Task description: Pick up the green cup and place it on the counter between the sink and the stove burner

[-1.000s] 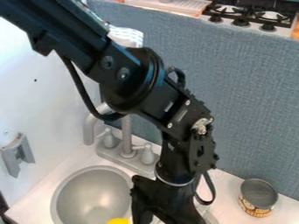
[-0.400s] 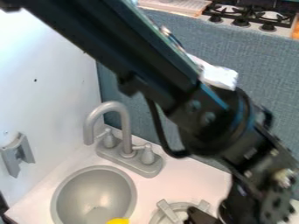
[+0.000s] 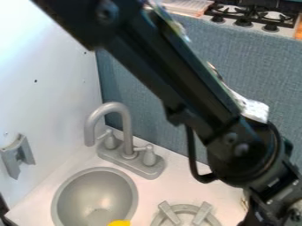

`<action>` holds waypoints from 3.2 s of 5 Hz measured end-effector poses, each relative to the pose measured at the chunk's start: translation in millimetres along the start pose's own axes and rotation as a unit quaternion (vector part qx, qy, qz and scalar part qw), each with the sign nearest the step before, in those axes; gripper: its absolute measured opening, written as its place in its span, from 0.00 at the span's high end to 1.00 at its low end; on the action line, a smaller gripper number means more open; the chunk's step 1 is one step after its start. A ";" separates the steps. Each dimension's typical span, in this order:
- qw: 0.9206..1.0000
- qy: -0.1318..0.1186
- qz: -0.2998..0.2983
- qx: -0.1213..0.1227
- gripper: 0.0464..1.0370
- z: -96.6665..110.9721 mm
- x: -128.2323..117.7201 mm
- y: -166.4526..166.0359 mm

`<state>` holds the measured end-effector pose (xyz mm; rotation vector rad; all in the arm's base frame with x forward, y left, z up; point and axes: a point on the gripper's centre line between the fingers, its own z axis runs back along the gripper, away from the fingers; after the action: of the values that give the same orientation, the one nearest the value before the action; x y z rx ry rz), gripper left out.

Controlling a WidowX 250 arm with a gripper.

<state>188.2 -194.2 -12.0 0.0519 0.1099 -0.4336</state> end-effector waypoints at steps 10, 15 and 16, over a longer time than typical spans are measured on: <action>0.999 -0.029 -0.004 -0.033 0.96 8.0 4.9 10.6; 0.956 -0.104 0.274 -0.021 0.96 21.4 -34.9 179.1; 0.954 -0.099 0.282 -0.029 0.96 9.4 -11.1 192.9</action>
<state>260.5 -15.4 3.7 -0.0201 -0.0904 0.1378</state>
